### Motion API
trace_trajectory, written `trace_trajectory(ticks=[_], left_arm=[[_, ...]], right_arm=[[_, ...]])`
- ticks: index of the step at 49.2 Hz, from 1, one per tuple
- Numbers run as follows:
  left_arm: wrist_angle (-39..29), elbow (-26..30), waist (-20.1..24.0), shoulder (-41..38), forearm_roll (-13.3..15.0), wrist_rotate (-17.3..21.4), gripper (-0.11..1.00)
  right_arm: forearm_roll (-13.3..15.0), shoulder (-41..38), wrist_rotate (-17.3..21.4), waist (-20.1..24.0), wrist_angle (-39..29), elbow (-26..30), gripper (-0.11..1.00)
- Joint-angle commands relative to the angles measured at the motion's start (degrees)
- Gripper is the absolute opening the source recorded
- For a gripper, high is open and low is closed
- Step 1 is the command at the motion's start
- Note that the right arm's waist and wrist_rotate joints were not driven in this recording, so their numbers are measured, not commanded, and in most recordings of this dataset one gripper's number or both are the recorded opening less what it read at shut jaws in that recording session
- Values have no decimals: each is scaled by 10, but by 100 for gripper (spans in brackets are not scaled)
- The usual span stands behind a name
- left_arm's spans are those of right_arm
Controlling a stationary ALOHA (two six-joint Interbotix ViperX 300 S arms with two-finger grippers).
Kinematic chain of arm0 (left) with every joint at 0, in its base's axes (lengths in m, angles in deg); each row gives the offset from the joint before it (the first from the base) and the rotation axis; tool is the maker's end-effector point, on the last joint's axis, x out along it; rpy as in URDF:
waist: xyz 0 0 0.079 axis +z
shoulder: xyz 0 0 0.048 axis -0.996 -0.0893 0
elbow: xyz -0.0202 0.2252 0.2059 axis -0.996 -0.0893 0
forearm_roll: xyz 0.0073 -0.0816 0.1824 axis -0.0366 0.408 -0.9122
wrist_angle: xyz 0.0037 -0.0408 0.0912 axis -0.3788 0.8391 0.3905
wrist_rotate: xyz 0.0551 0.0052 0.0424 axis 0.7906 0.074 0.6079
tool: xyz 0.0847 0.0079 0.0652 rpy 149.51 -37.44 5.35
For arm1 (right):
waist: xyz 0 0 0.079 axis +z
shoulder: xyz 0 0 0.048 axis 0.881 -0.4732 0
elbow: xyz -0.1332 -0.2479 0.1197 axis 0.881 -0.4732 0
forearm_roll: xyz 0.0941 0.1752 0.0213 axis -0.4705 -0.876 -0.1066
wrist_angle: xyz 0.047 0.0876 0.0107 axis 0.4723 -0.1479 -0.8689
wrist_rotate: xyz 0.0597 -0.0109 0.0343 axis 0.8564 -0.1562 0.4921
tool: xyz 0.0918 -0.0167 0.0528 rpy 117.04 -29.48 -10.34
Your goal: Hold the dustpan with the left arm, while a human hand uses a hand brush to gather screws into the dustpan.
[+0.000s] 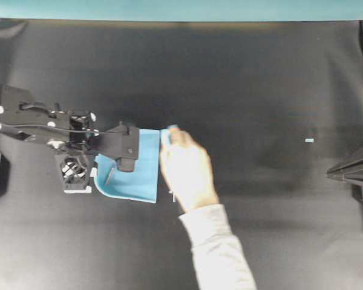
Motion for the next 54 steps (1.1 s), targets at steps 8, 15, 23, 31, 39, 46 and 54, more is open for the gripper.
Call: trace_trajectory(ticks=[8, 15, 23, 31, 39, 46, 54], left_arm=[[1, 18, 10, -24, -2, 14, 30], [20, 7, 11, -21, -2, 14, 30], [111, -20, 11, -9, -2, 6, 30], [328, -88, 11, 24, -2, -16, 30], [481, -145, 15, 52, -2, -40, 30], [536, -168, 18, 65, -2, -44, 30], [567, -180, 18, 68, -2, -44, 30]], right_arm=[[2, -1, 0, 0, 3, 3, 0], [1, 0, 0, 0, 3, 3, 0], [1, -1, 1, 0, 3, 3, 0], [1, 0, 0, 0, 3, 3, 0], [1, 0, 0, 0, 3, 3, 0], [1, 2, 1, 0, 3, 3, 0], [1, 2, 1, 0, 3, 3, 0]])
